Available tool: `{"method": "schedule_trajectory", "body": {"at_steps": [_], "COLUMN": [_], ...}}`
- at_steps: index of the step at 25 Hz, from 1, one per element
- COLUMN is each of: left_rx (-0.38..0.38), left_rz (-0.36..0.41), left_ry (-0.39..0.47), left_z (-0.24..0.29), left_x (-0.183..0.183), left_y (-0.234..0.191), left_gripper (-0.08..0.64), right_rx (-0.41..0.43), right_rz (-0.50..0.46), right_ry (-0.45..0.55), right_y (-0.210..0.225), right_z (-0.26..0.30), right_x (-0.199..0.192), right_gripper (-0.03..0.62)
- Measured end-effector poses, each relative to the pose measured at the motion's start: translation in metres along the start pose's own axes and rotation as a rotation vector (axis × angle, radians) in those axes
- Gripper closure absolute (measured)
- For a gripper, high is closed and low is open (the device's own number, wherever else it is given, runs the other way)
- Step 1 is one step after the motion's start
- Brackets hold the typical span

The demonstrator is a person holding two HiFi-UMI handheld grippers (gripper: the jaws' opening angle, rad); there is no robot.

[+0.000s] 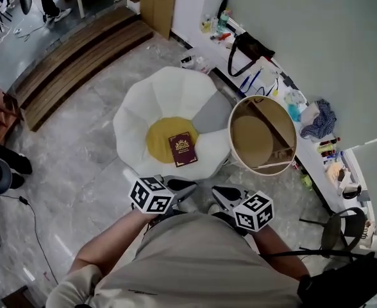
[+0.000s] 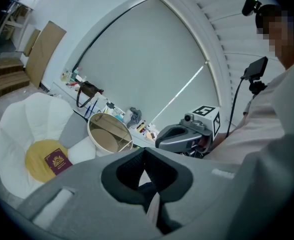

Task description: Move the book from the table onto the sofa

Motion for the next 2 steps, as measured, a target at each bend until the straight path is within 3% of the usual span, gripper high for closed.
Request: {"method": "schedule_trajectory", "body": {"at_steps": [2], "left_rx": [0.003], "left_rz": [0.008], "left_ry": [0.006], "left_z": [0.0048], "left_x": [0.0023], "left_y": [0.0076], "left_gripper": [0.552], "right_rx": [0.000], "right_rz": [-0.002], "right_ry": [0.002], "right_y": [0.0004], "right_z": [-0.0088], "right_x": [-0.0057], "right_gripper": [0.580]}}
Point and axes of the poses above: the fingertips, and each gripper's own axes: z forward along the fingers, y to its right, x out of its top, the point moved 10 cm from there along -z, backward along the fingers, and after that the axes turned 11 degrees about z, right-handed, at the moved point
